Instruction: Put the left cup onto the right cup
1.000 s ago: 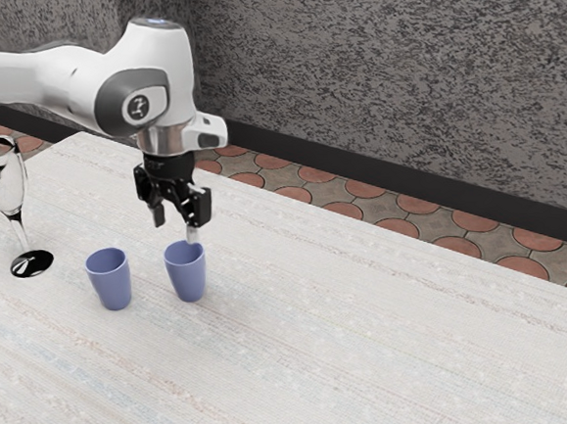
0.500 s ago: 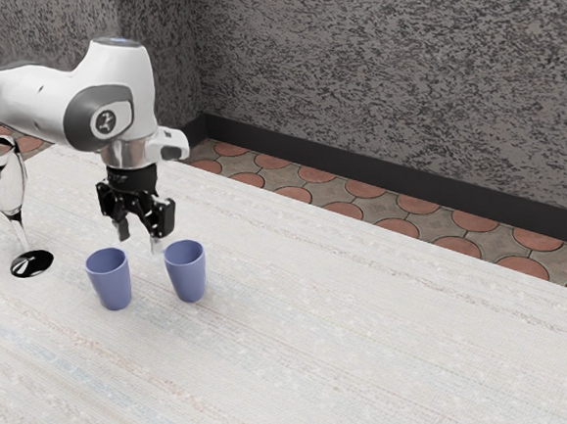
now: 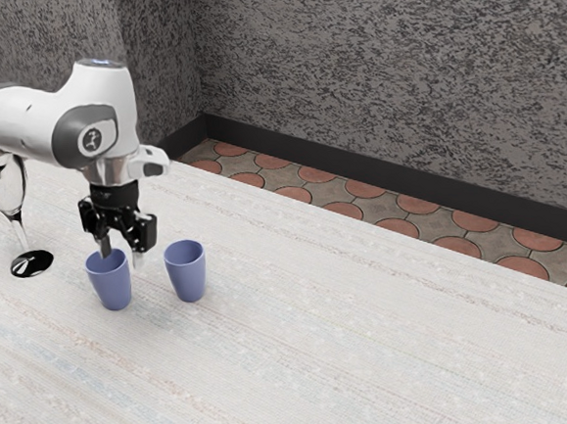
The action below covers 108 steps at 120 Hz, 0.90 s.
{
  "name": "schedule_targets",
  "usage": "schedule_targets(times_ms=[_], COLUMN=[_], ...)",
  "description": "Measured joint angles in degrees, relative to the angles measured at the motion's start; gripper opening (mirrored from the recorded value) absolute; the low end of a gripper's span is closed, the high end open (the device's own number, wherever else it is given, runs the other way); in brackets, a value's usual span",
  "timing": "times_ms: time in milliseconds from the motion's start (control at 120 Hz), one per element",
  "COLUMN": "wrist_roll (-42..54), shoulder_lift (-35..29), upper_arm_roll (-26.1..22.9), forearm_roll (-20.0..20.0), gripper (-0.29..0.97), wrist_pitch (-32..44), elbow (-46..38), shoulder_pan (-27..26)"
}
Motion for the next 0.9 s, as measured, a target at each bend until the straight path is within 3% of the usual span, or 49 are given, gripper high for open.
schedule_targets(times_ms=[900], wrist_roll=[3.1], shoulder_lift=[10.7], upper_arm_roll=[3.9], forearm_roll=[0.8], gripper=[0.45], wrist_pitch=[4.2], elbow=[6.5], shoulder_pan=[-0.9])
